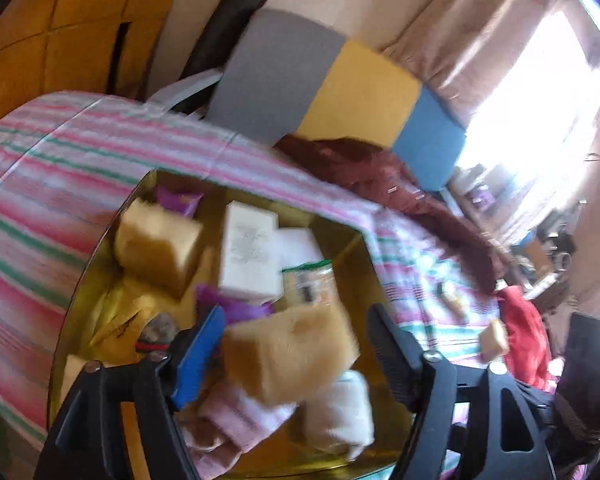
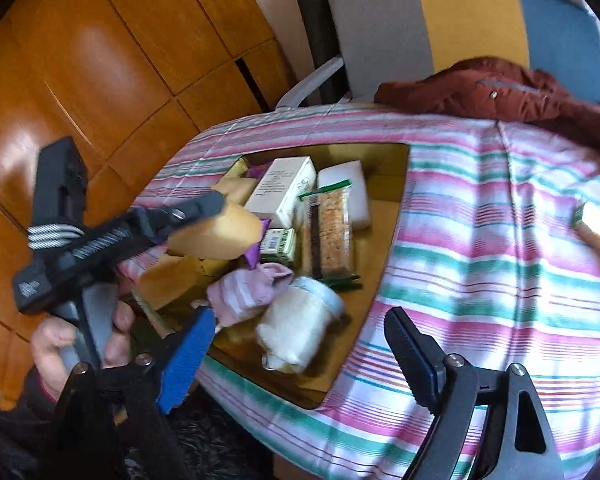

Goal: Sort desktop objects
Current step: 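Open both grippers to drop the sock and sponge into the tray, then move both grippers back toward the cracker packet and last sponge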

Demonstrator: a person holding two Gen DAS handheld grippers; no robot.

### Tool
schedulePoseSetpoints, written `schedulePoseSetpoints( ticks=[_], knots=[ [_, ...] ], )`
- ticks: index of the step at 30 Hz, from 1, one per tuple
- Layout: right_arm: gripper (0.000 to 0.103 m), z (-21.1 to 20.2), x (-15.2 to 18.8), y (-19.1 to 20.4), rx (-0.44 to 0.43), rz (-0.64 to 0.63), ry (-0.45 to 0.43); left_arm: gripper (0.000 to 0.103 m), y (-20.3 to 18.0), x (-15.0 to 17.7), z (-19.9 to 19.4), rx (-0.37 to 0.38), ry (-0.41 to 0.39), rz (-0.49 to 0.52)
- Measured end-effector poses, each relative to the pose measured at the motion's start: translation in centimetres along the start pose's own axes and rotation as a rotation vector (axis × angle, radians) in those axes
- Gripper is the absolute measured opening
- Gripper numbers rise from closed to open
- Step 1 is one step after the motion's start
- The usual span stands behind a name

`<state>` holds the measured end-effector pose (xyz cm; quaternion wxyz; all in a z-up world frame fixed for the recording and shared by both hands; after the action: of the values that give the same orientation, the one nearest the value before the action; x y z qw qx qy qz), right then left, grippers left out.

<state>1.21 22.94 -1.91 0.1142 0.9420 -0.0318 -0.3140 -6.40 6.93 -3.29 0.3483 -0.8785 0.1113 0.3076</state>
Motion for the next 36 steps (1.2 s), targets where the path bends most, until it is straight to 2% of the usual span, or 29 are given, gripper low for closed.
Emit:
schedulePoseSetpoints(
  ticks=[2,3,5,9,12,14,17,23,27,30,36],
  knots=[
    [0.089,-0.2,0.2,-0.2,0.024,-0.005,-0.005,0.085,-0.7,-0.4,-0.3,0.078,-0.008,0.010],
    [0.089,-0.2,0.3,-0.3,0.033,-0.007,-0.008,0.085,-0.9,-0.5,-0.4,0.092,-0.014,0.017],
    [0.089,-0.2,0.6,-0.4,0.053,-0.007,-0.011,0.086,-1.2,-0.7,-0.2,0.084,-0.023,0.025],
    [0.089,-0.4,1.1,-0.6,0.073,-0.010,-0.016,0.086,-1.4,-1.2,0.4,0.114,-0.003,0.005],
    [0.089,-0.4,1.4,-0.8,0.090,-0.012,-0.021,0.085,-1.5,-1.5,-0.3,0.099,-0.029,0.001],
    [0.089,-0.5,1.8,-1.2,0.098,-0.010,-0.025,0.084,-2.2,-1.2,-0.9,0.040,-0.050,0.054],
    [0.089,-0.6,2.1,-2.2,0.107,0.019,-0.022,0.075,-2.7,-0.4,-1.6,-0.029,-0.078,0.084],
    [0.090,-0.9,2.5,-5.0,0.173,0.083,-0.016,0.066,-2.0,1.2,-0.3,-0.028,0.007,0.024],
    [0.091,-1.7,2.8,-7.5,0.222,0.150,-0.024,0.064,-3.5,1.7,0.1,-0.014,0.026,0.081],
    [0.092,-2.4,3.2,-9.3,0.268,0.199,-0.034,0.064,-5.3,1.8,0.1,0.024,0.031,0.132],
    [0.092,-4.0,4.2,-13.4,0.350,0.324,-0.032,0.064,-8.0,2.1,1.5,0.096,0.083,0.158]
  ],
)
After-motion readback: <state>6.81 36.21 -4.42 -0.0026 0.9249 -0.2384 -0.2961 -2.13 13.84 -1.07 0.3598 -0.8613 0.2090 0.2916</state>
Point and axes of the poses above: each gripper's, at about its wrist camera, not at the fingertips, and z roughly the way its jaws point, y to its left, x to its underside, the point moved 2 cm from there along z, roughly the way its jaws point, and after that the axes turned 8 degrees about x, right-handed, at the moved point
